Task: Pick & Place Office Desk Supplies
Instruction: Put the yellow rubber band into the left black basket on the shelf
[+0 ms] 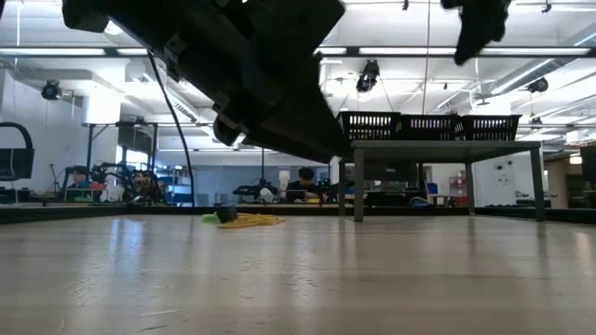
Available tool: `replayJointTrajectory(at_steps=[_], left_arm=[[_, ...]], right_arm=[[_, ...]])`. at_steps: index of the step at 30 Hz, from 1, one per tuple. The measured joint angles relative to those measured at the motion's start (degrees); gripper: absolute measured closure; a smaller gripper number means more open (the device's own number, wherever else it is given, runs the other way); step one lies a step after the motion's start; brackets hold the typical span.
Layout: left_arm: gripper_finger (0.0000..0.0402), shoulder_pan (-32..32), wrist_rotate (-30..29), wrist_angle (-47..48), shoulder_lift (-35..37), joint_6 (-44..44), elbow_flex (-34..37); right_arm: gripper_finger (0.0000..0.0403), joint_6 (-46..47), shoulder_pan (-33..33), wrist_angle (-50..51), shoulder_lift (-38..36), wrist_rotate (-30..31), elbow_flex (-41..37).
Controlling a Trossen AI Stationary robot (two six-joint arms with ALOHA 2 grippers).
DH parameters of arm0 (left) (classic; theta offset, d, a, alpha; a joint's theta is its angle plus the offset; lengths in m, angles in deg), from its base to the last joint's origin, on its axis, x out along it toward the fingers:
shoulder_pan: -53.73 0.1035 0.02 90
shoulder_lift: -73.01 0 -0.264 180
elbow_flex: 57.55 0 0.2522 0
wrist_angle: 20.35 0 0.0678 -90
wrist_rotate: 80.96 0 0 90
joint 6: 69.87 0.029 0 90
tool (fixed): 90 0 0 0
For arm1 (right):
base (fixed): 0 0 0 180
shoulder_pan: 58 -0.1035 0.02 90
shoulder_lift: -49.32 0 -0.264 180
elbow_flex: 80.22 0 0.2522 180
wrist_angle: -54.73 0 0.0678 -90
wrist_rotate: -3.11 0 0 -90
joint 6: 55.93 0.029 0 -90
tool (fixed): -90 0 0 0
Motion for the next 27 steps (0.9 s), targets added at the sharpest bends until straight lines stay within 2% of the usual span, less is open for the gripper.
replayJointTrajectory(at_steps=[4, 8, 11, 14, 17, 19, 22, 25, 27], left_arm=[[0.0238, -0.17, -0.03, 7.4, 2.98, -1.99, -0.03], [0.0238, -0.2, -1.73, 17.0, 7.0, -8.68, -0.07], [0.0239, -0.09, -4.49, 25.31, 8.8, -12.66, -0.07], [0.0239, 0.73, -7.64, 34.29, 10.45, -19.01, -0.07], [0.0239, 3.25, -7.3, 41.52, 11.77, -25.43, -0.04], [0.0239, 5.07, -6.26, 43.36, 12.24, -26.17, -0.03], [0.0239, 7.49, -3.26, 42.42, 12.22, -25.7, 1.14], [0.0239, 9.95, 1.65, 39.32, 12.22, -25.94, 3.78], [0.0239, 11.15, 2.87, 35.82, 12.22, -26.2, 6.41]], right_arm=[[0.0282, 6.77, -17.94, -7.82, -5.75, 0.85, -6.61], [0.029, 12.13, -37.82, -20.35, -9.12, 8.27, -17.79], [0.0296, 14.54, -50.57, -32.16, -9.28, 13.24, -27.19], [0.0301, 14.74, -60.14, -47.1, -6.98, 15.21, -35.75], [0.0306, 14.1, -66.14, -63.34, -3.21, 15.53, -42.45], [0.0309, 13.43, -68.37, -72.85, -0.13, 15.76, -46.0], [0.0314, 12.71, -69.37, -84.58, 5.05, 15.86, -49.97], [0.0318, 13.35, -69.33, -91.96, 10.55, 15.95, -52.53], [0.0321, 13.63, -69.31, -96.0, 14.44, 15.98, -53.63]])
